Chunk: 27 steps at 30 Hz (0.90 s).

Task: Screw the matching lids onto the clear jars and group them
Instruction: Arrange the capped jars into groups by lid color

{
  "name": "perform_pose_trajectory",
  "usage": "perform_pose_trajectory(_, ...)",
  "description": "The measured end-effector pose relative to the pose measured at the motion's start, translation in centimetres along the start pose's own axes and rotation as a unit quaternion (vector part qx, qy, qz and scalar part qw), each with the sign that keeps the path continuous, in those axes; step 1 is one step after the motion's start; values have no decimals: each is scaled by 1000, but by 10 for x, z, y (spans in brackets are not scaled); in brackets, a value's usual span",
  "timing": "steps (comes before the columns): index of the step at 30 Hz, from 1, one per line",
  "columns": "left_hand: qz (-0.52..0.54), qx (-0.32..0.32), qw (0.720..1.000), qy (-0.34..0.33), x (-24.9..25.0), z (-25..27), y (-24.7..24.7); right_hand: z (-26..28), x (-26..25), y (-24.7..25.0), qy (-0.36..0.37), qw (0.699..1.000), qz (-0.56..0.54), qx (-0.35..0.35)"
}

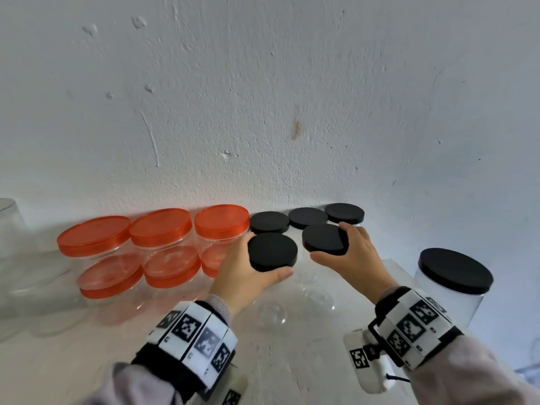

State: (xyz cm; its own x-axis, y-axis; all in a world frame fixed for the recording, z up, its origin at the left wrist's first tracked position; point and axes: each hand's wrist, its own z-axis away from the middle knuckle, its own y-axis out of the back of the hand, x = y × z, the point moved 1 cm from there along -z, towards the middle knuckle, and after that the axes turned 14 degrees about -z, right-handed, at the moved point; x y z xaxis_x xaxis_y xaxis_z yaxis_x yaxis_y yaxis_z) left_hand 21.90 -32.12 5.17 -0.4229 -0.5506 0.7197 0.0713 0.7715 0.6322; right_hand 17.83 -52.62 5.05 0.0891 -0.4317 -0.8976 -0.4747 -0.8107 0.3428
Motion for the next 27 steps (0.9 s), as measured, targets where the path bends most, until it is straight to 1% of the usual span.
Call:
perform_pose_trajectory(2, -8, 4, 1000, 4, 3, -11, -9, -4, 4, 2, -5, 1000, 0, -1)
perform_pose_trajectory(6, -34, 13, 999, 36, 2, -25, -21, -8, 9, 2, -1, 1000, -4, -6)
perform_pose_trajectory(17, -26, 6, 999, 42, -2, -32, -31, -14, 15, 0, 13, 1000, -17, -19)
perform_pose_trajectory(27, -26, 9, 998, 49, 0, -31, -35, -15, 12, 5, 18, 999, 12, -49)
